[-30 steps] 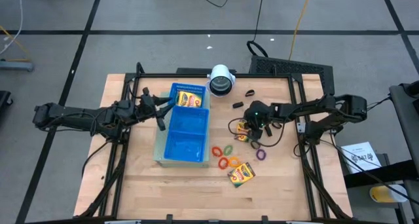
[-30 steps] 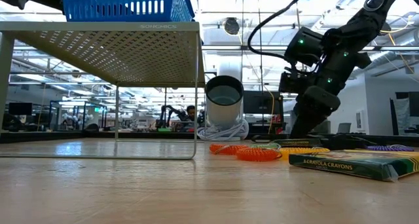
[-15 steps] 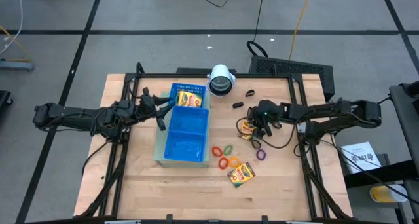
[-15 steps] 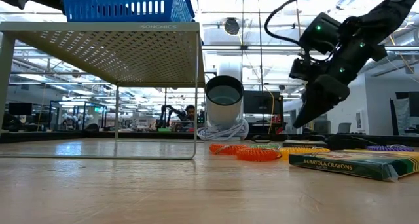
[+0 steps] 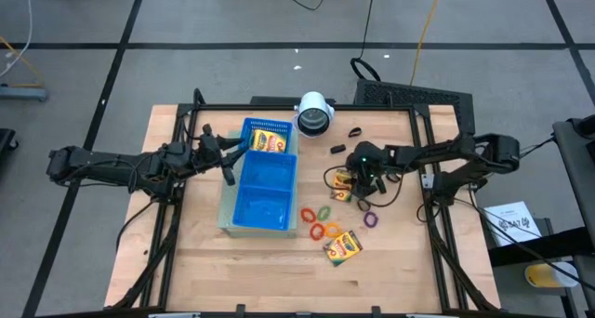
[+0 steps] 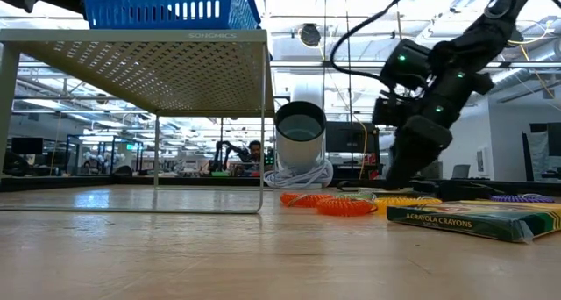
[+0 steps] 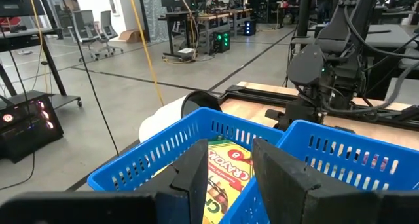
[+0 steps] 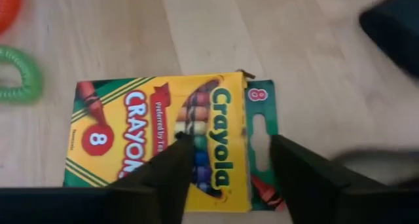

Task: Pick & Place Office Desk Supplies
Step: Put the crayon box into the top blue bin on the shelf

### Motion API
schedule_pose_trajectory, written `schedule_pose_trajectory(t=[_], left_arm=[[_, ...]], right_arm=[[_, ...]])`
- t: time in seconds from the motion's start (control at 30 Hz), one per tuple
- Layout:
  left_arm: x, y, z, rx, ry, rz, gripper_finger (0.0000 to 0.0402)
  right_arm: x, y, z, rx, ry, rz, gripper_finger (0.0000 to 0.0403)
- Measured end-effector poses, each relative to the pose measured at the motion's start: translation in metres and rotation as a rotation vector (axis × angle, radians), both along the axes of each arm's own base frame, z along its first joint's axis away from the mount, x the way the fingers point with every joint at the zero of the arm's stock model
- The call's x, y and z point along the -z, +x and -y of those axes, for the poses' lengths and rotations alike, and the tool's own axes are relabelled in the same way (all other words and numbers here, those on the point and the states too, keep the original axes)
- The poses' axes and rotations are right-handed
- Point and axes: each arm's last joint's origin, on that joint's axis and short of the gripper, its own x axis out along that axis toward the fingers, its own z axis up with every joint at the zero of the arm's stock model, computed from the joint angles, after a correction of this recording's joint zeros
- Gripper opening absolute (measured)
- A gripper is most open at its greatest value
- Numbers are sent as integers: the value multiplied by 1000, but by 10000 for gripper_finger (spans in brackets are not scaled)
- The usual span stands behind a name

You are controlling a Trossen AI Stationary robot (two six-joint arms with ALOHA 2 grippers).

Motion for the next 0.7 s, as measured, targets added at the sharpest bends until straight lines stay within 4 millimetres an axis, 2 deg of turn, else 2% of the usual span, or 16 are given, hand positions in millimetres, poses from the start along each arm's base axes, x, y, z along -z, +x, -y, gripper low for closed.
schedule_pose_trajectory(t=[0.2, 0.27, 0.57, 0.7], left_arm=[[0, 0, 0, 0, 0, 0, 129], [0, 0, 0, 0, 0, 0, 129], [0, 0, 0, 0, 0, -1, 129], [0, 0, 0, 1, 0, -1, 129]], right_arm=[[10, -1, 0, -57, -19, -60, 40], [12, -1, 0, -81, -33, -71, 11], [12, 0, 0, -95, -43, -59, 1], [-3, 3, -1, -116, -18, 56, 0]])
